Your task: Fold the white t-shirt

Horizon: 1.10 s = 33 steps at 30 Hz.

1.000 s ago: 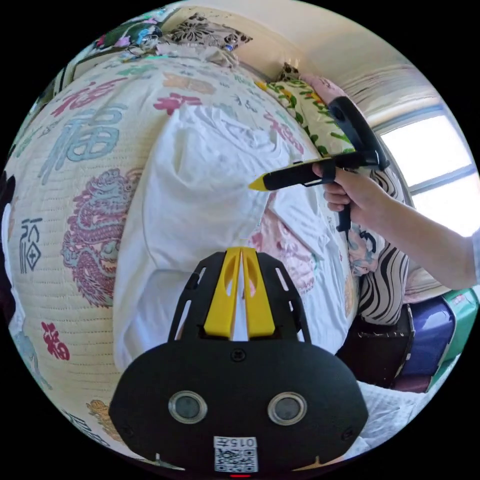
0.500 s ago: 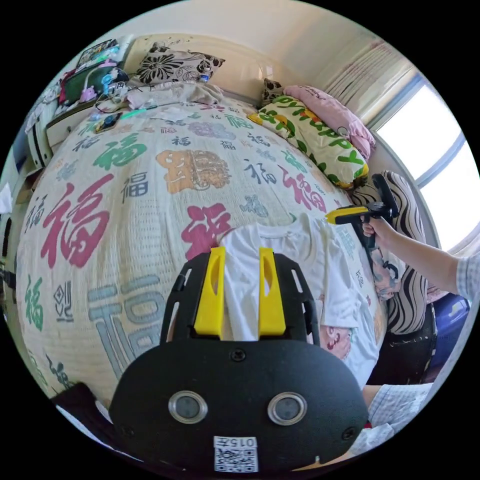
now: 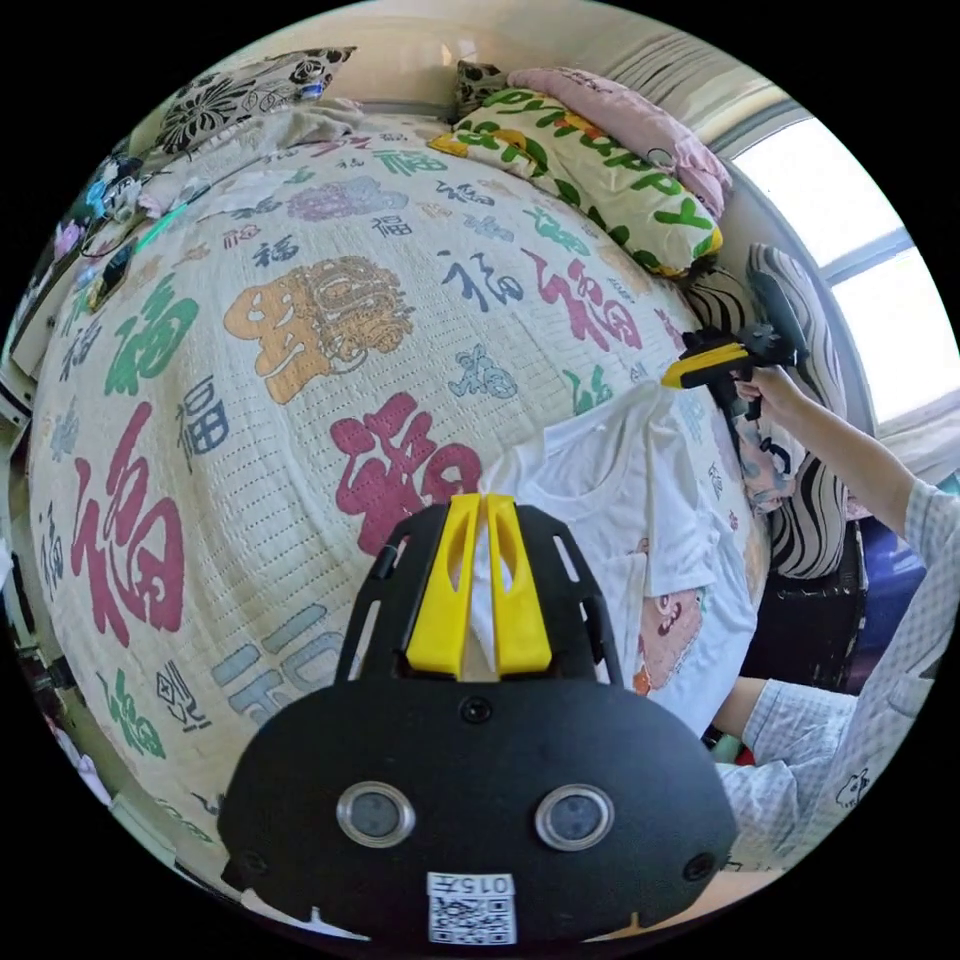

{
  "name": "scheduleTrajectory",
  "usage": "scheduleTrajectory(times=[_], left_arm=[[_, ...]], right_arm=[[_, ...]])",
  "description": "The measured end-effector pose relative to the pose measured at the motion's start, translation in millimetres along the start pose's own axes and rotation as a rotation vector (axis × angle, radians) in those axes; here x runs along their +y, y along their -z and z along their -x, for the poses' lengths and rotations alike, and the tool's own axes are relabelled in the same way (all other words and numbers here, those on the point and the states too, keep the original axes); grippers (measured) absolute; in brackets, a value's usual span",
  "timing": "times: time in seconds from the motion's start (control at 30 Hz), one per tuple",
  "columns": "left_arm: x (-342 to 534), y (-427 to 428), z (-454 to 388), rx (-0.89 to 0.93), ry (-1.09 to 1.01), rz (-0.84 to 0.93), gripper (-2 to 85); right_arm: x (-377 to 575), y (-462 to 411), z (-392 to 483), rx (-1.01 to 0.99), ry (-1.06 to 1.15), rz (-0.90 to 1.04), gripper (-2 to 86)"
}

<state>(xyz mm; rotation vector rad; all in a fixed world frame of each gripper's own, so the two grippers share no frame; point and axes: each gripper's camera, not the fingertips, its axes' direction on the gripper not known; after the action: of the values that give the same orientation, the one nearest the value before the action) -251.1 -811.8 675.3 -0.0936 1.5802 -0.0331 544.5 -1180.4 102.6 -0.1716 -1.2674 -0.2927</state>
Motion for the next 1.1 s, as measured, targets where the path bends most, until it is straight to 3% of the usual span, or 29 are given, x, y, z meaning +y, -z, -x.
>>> scheduleTrajectory(times=[0.17,0.3,0.7,0.97,1.1], left_arm=[[61,35,-61,-0.012,-0.133,-0.055,-0.4],[131,41,-115,0.032,-0.218,-0.012,-0.4],[303,-49,-182,0.289,0.050,0.258,-0.4],[341,-85,-187,0.215,0.035,0.373,-0.6],[365,-105,-184,0.087,0.054,0.523,-0.7]], right_arm=[[98,48,40,-0.048,0.103,-0.125,-0.9],[172,55,68,-0.137,0.160,-0.109,-0.9],[382,-37,123,-0.311,0.109,0.243,-0.7],[448,-78,130,-0.188,0.161,0.364,0.0],[466,-94,123,-0.148,0.125,0.413,1.2]])
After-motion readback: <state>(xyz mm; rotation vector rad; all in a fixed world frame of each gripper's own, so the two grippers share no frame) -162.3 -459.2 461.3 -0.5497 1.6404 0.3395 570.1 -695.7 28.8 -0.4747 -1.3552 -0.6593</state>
